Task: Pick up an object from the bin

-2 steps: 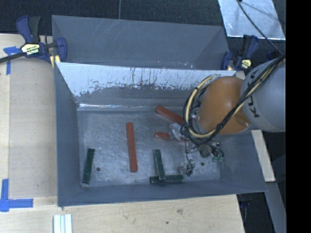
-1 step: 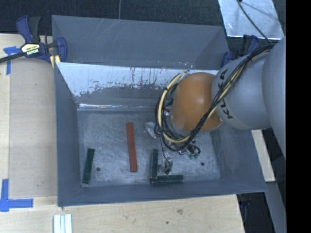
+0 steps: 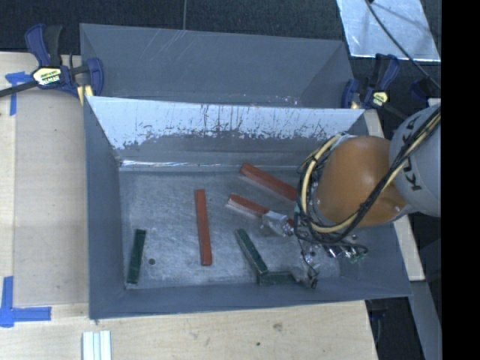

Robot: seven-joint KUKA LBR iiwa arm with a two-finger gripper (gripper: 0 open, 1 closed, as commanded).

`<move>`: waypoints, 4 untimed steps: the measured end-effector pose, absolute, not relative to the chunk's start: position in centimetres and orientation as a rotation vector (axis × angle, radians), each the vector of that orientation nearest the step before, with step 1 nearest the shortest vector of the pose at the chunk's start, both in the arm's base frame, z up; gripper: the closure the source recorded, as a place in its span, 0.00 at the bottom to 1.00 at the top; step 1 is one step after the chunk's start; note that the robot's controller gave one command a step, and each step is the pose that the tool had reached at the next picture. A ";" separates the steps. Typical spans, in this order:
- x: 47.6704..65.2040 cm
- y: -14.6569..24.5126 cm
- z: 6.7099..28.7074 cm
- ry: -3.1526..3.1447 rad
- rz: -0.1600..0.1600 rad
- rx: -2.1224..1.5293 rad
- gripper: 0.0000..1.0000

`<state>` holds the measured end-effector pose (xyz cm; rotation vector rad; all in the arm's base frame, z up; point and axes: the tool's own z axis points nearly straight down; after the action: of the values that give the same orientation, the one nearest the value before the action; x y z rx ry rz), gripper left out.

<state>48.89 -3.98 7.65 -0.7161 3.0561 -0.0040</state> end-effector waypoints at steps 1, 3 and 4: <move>51.8 2.5 7.1 3.001 -0.001 -0.918 0.00; 56.2 0.9 7.0 3.022 -0.005 -0.828 0.00; 56.6 -7.3 7.0 2.947 -0.007 -1.076 0.00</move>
Offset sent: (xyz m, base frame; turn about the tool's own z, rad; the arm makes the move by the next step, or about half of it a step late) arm 0.0272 0.0634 -0.0065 -0.1290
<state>56.63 -7.29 7.01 -1.0761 2.9472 -0.0066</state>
